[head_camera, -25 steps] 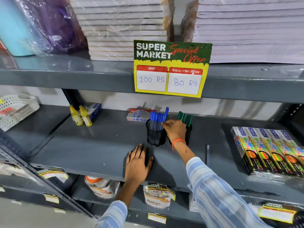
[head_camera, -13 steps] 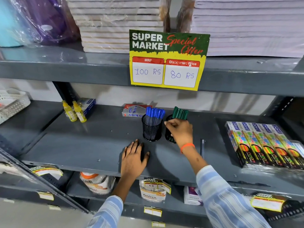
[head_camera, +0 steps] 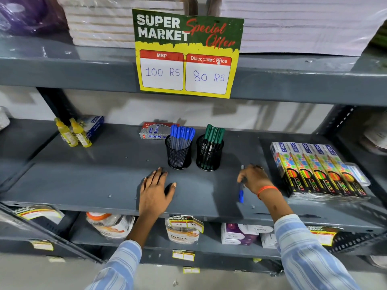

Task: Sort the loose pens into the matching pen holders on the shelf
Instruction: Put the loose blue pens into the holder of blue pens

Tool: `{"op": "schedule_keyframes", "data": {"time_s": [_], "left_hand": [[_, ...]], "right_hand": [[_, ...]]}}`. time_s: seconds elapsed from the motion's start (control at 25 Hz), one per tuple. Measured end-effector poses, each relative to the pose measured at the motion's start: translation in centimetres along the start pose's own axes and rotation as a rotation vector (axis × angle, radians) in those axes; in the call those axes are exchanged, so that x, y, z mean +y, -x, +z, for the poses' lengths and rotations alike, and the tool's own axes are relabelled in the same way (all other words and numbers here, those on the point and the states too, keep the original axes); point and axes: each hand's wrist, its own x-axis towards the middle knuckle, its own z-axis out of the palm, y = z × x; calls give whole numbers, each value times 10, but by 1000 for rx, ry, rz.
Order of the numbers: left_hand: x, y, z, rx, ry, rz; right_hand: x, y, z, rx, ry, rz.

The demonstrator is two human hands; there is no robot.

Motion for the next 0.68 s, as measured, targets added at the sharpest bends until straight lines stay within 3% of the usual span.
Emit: {"op": "schedule_keyframes", "data": {"time_s": [0.2, 0.48, 0.68], "left_hand": [[1, 0, -1, -10, 4, -4], [2, 1, -2, -17, 10, -10], [1, 2, -1, -34, 5, -9]], "right_hand": [[-23, -5, 9, 33, -95, -51], [-69, -12, 22, -12, 45, -320], [-85, -5, 14, 238, -139, -403]]}}
